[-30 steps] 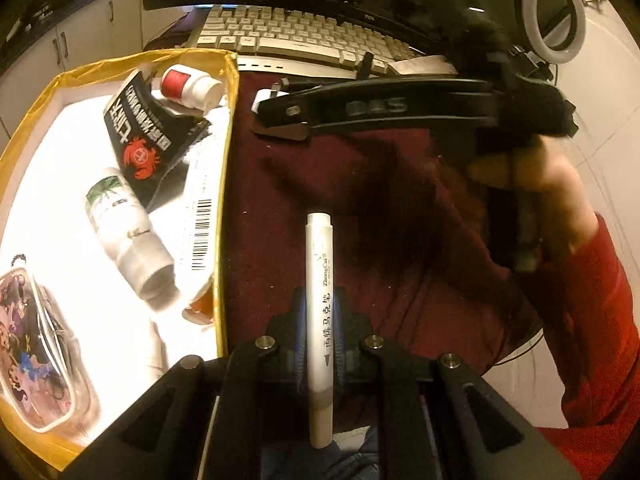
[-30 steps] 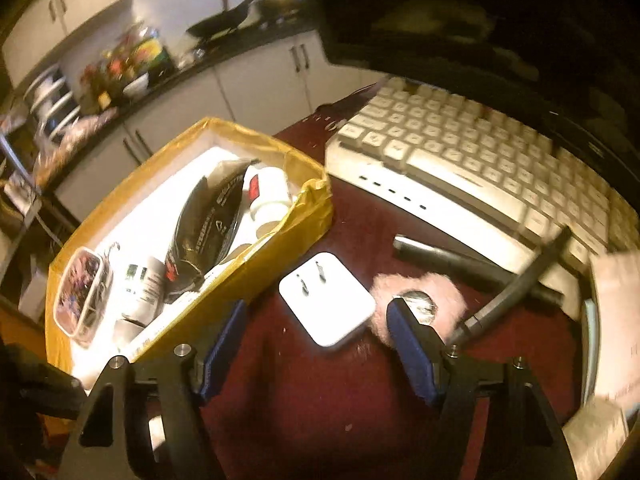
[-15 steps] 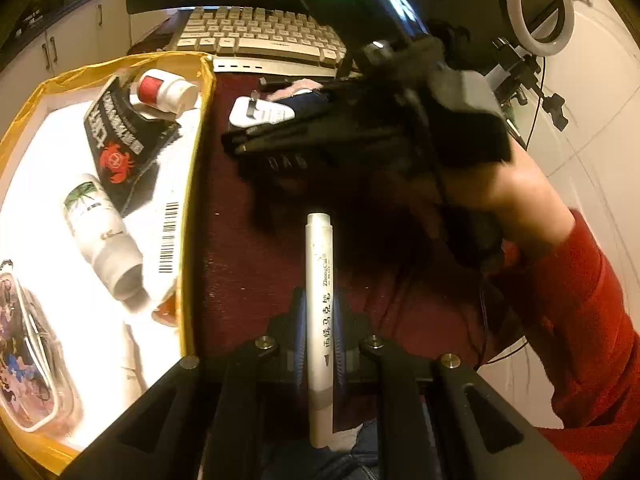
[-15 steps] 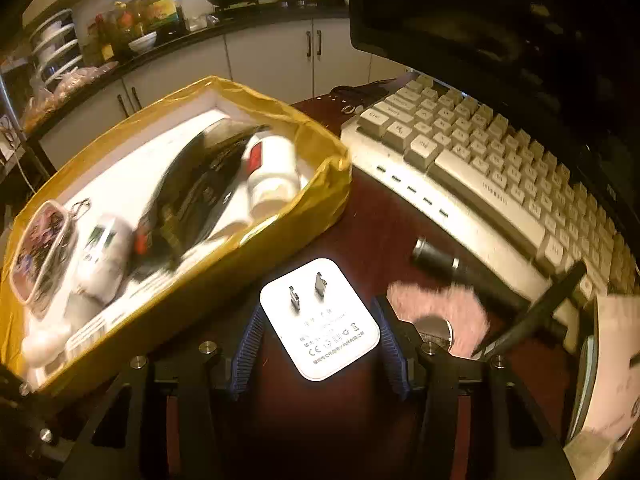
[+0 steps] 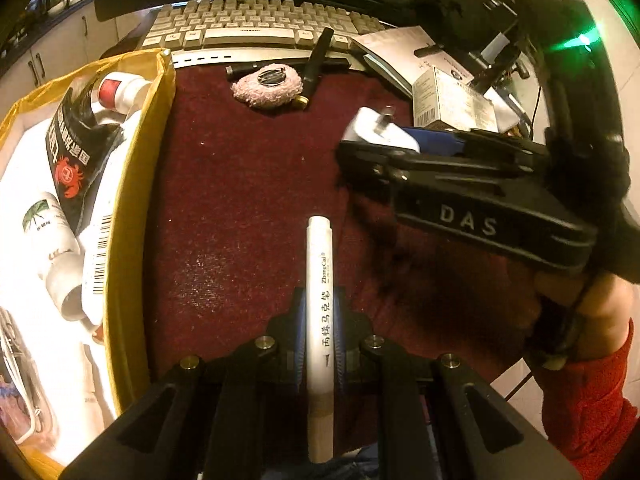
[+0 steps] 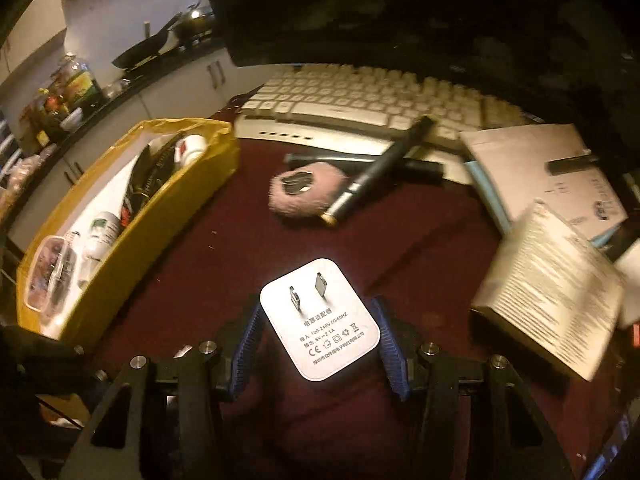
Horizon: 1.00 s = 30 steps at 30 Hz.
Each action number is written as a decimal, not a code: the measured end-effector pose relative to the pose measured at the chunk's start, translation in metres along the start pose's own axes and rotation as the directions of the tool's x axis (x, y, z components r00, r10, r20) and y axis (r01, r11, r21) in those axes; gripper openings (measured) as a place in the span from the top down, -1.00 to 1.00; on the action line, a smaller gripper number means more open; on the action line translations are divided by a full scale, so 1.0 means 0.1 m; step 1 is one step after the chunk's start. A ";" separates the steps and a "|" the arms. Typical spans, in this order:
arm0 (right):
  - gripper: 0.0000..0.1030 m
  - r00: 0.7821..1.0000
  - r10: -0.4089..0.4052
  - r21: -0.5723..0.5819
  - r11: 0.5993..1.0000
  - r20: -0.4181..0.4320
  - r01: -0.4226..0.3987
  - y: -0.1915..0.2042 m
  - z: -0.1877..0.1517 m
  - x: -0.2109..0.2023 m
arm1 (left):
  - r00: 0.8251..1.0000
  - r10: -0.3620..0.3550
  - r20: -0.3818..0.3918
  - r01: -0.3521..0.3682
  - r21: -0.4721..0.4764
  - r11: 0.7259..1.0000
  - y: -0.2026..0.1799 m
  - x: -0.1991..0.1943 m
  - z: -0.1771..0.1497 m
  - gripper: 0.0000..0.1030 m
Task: Organize objects
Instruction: 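Grasp the white pen with the left tool while the right tool grasps the white plug adapter, then lift the pen with the left tool while the right tool lifts the plug adapter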
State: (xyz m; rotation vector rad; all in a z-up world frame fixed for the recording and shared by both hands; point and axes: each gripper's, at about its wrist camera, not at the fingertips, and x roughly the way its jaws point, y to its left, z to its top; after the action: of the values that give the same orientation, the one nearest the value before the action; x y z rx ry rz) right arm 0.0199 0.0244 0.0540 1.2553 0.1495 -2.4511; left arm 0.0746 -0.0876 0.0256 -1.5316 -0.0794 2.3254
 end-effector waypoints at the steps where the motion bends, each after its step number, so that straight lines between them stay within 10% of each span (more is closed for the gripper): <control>1: -0.14 1.000 -0.008 -0.001 1.000 0.002 0.008 -0.01 -0.03 -0.01 | 1.000 0.005 -0.003 -0.005 0.002 1.000 0.01 -0.01 -0.01 0.76; 8: -0.13 1.000 -0.022 0.016 1.000 -0.002 0.022 -0.05 -0.13 0.11 | 1.000 0.014 0.004 -0.014 0.004 1.000 0.08 -0.10 -0.11 0.37; 16: -0.12 1.000 -0.027 0.004 1.000 0.015 0.027 -0.04 -0.17 0.11 | 0.998 0.066 -0.002 -0.066 0.053 0.996 0.02 -0.17 -0.26 0.37; 20: -0.12 0.999 -0.039 0.000 0.999 0.024 0.039 -0.02 -0.18 0.11 | 0.988 0.150 0.024 -0.152 0.098 0.984 -0.03 -0.18 -0.33 0.71; 30: -0.12 0.997 -0.025 0.029 0.999 0.071 0.023 -0.04 -0.18 0.00 | 0.996 0.063 0.060 -0.064 0.011 0.998 0.09 -0.24 -0.28 0.76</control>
State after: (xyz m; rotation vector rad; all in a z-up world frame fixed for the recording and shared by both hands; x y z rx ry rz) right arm 0.0321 0.0328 0.0428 1.1819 0.1121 -2.5226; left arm 0.1058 -0.1079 0.0327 -1.4789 -0.0306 2.4167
